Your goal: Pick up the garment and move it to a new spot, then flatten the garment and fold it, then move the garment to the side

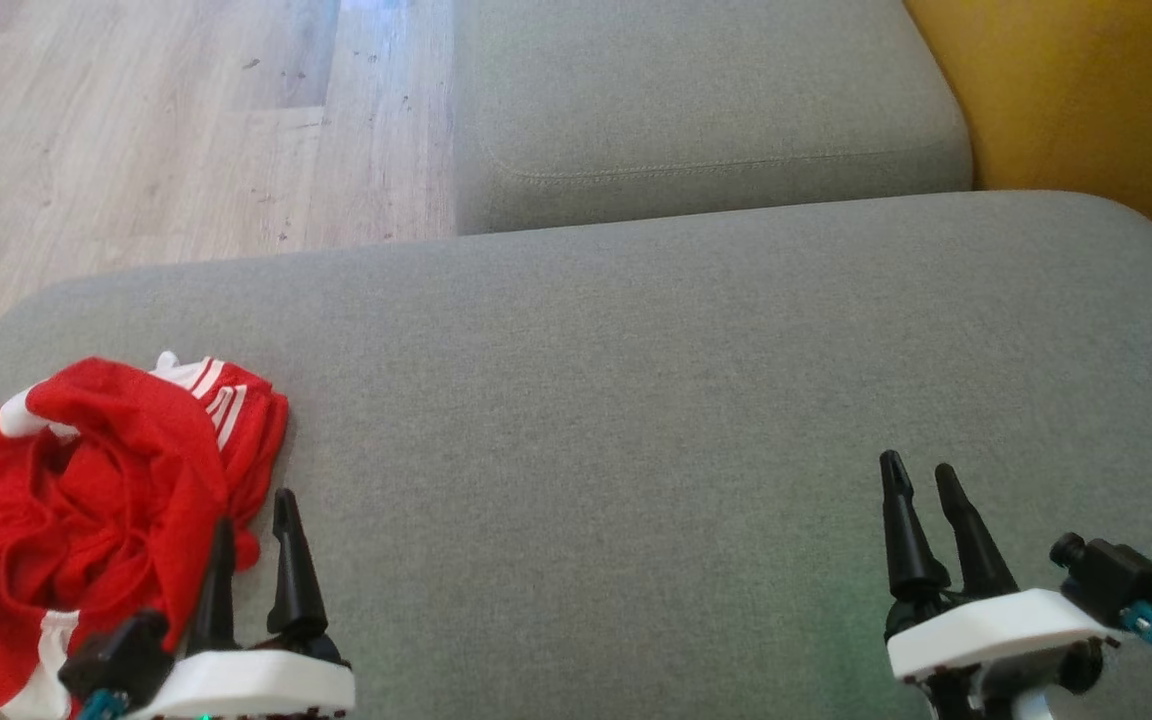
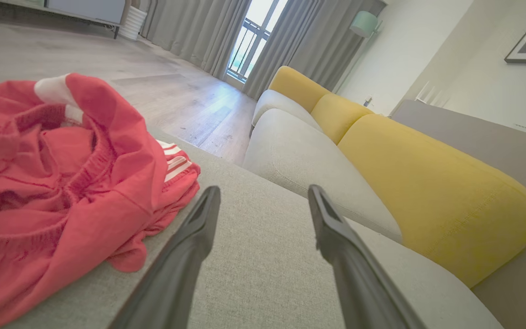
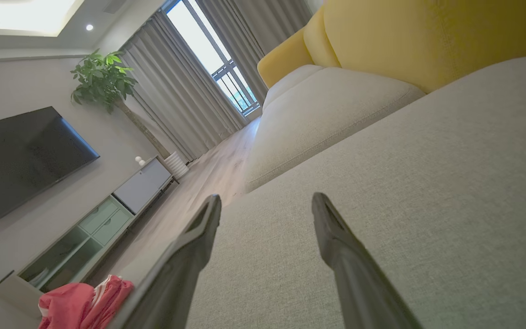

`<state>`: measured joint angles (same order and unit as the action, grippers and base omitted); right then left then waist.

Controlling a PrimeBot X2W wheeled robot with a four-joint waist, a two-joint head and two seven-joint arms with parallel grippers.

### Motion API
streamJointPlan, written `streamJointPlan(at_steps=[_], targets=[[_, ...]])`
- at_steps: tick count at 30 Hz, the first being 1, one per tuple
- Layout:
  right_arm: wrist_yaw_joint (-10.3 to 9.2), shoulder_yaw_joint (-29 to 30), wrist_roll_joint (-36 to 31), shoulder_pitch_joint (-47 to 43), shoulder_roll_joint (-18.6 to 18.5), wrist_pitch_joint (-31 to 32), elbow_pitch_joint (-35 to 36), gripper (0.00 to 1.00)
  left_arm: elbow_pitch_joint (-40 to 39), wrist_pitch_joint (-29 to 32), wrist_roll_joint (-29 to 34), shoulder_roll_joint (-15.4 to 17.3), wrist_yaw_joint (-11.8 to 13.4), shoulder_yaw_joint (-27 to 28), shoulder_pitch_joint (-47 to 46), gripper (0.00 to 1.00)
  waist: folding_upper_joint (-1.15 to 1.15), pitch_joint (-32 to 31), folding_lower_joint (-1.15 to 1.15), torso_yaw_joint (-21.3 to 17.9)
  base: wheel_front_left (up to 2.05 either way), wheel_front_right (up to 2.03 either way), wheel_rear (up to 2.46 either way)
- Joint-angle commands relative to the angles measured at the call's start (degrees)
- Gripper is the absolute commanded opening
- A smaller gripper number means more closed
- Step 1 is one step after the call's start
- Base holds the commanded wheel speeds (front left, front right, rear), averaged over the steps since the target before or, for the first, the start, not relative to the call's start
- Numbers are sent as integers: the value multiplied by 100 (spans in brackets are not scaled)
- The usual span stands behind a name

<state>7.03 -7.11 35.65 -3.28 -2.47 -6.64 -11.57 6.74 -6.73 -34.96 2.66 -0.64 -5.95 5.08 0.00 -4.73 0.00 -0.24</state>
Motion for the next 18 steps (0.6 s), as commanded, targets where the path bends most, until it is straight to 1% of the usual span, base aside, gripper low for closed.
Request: streamJointPlan(at_steps=[1, 18], targets=[[30, -125, -162, 111, -35, -88, 253, 100, -257, -82, 162, 50, 28, 53, -163, 100, 0, -2, 0, 0, 0, 0, 0], [37, -434, -1427, 25, -37, -392, 408, 100, -357, -385, 1402, 33, 91, -117, -52, 100, 0, -93, 0, 16, 0, 0, 0]])
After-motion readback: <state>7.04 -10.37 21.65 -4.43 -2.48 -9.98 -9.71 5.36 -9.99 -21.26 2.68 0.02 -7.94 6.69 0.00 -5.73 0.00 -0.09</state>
